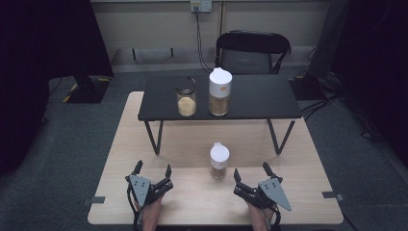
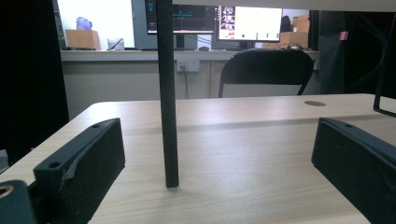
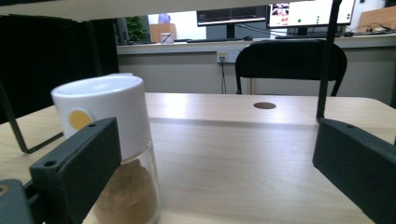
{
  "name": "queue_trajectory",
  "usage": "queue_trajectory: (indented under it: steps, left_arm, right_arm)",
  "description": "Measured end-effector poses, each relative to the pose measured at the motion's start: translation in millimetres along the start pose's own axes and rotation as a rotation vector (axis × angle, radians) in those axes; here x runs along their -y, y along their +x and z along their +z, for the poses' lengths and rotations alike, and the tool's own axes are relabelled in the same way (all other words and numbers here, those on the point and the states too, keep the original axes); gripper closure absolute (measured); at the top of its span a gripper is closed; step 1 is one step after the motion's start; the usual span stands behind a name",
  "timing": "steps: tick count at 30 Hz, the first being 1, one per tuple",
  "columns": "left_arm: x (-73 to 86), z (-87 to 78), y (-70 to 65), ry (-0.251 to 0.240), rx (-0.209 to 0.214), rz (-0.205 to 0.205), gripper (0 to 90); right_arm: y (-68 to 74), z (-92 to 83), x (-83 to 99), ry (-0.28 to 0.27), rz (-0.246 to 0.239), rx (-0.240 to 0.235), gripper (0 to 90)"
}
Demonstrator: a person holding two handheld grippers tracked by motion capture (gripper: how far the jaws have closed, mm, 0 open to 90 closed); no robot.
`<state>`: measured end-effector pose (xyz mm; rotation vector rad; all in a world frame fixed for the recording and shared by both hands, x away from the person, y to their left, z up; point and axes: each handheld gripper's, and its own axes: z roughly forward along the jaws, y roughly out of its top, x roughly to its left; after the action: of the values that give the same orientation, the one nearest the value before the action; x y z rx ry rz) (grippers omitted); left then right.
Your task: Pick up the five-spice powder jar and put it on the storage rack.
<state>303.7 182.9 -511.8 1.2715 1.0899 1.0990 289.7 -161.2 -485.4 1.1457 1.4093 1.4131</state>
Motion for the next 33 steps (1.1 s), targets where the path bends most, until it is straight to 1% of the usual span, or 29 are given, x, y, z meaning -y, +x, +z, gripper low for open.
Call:
queue_trajectory:
  steps: [2, 7, 13, 16, 27, 31, 33]
  left_arm:
    - [0.0, 0.0, 0.0, 0.0, 0.0, 0.0, 2.1]
    - [0.0, 0.0, 0.0, 0.0, 0.0, 0.0, 2.1]
    - [0.0, 0.0, 0.0, 0.0, 0.0, 0.0, 2.1]
    - [0.0, 0.0, 0.0, 0.0, 0.0, 0.0, 2.1]
    - [0.0, 0.0, 0.0, 0.0, 0.0, 0.0, 2.1]
    - [0.0, 0.0, 0.0, 0.0, 0.0, 0.0, 2.1]
    - [0.0, 0.0, 0.0, 0.0, 0.0, 0.0, 2.1]
  right_arm:
    - [1.6, -0.2, -1.7, -0.005, -0.008, -0.005, 0.0]
    - [4.8, -0.1, -5.8, -0.004, -0.007, -0.017, 0.0]
    - [9.5, 2.0, -11.2, 0.004, -0.022, -0.047, 0.0]
    - [11.3, 3.0, -14.6, 0.0, -0.015, -0.058, 0.0]
    - [16.2, 5.2, -26.9, -0.012, -0.016, -0.068, 0.3]
    - [20.5, 7.8, -31.3, -0.011, -0.033, -0.079, 0.9]
    - [22.0, 8.9, -33.9, -0.015, -0.031, -0.084, 1.2]
